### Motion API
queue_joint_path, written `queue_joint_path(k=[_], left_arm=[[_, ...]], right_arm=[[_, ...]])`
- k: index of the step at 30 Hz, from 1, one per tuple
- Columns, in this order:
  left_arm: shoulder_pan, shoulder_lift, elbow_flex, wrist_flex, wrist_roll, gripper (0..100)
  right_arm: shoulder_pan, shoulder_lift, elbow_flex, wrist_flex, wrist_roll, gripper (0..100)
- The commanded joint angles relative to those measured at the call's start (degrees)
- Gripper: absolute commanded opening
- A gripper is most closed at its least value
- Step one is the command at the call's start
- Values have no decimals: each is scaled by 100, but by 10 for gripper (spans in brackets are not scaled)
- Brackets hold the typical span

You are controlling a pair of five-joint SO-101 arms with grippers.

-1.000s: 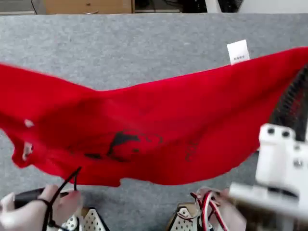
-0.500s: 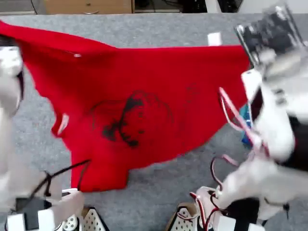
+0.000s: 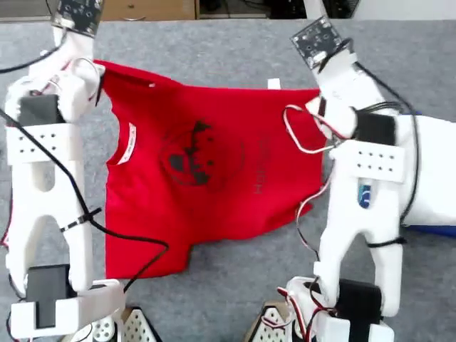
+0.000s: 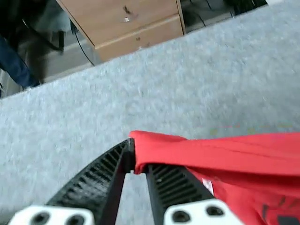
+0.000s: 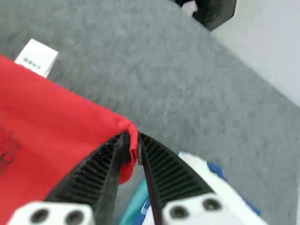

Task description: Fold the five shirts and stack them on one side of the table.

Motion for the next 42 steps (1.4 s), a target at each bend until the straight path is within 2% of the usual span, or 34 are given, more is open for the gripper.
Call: queue_joint_path(k=[1, 6, 10, 20, 28, 34, 39, 42], left_arm=[[35, 163, 316, -1380, -18, 19], [0, 875, 255, -2620, -18, 19], [0, 1578, -158, -3086, -26, 19], [-229, 3152, -2084, -3138, -53, 19], [-352, 3512, -2585, -3112, -255, 19], [-334, 3468, -2637, -1741, -668, 19], [-316, 3468, -3112, 53, -949, 19], [-202, 3468, -3358, 1160, -1222, 19]], right_arm=[[-66, -13, 418, -1670, 62, 2], [-136, 637, 330, -3279, 62, 2], [-224, 1473, -418, -3956, 35, 2], [-637, 3644, -3090, -4070, 35, 2], [-813, 4611, -3925, -4062, 26, 2], [-716, 4479, -3855, -3235, 62, 2], [-716, 4462, -3855, -1996, 545, 2], [-734, 4444, -3881, -1275, 580, 2]])
